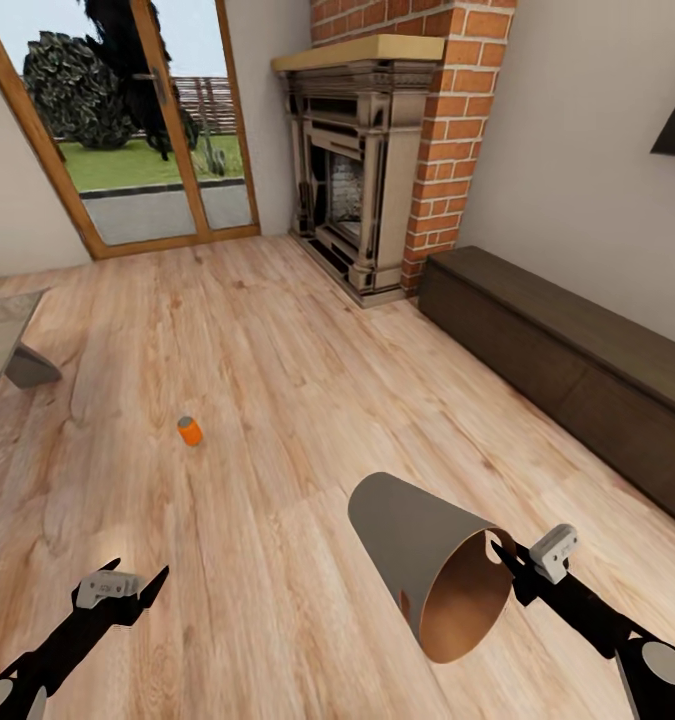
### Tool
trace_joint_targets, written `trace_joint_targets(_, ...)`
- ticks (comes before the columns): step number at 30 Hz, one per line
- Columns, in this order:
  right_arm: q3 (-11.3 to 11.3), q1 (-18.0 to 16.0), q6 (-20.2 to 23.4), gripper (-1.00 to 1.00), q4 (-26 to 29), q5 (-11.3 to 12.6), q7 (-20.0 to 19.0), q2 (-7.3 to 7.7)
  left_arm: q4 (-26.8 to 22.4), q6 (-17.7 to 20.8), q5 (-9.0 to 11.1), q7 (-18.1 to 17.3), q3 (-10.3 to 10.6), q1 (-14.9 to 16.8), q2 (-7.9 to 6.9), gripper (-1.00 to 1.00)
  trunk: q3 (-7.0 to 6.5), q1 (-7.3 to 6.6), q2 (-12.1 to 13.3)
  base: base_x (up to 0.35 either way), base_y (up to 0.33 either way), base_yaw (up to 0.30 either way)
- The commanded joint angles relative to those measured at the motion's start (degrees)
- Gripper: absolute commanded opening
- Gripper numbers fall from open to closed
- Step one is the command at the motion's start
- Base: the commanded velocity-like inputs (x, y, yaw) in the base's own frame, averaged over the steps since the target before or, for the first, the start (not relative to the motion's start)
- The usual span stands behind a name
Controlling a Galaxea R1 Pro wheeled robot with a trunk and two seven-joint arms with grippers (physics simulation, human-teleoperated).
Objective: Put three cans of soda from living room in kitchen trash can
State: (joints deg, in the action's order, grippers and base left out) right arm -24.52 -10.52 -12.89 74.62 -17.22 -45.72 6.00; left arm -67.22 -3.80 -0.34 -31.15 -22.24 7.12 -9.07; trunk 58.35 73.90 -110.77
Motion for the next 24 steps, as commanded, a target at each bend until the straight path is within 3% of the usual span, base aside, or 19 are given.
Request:
trace_joint_targets(1, 0.0, -0.02, 0.15, -1.0, 0.09, 0.61, -0.51, -0.02, 0.03, 0.01, -0.01, 0.02, 0.0, 0.0, 0.01, 1.0, -0.1, 0.0, 0.0, 0.244, 0.0, 0.111)
trace_joint_targets(24, 0.25, -0.02, 0.14, -1.0, 0.0, 0.52, -0.54, -0.11, 1.17, 0.08, -0.06, 0.02, 0.0, 0.0, -0.07, 1.0, -2.06, 0.0, 0.0, 0.282, 0.0, 0.117)
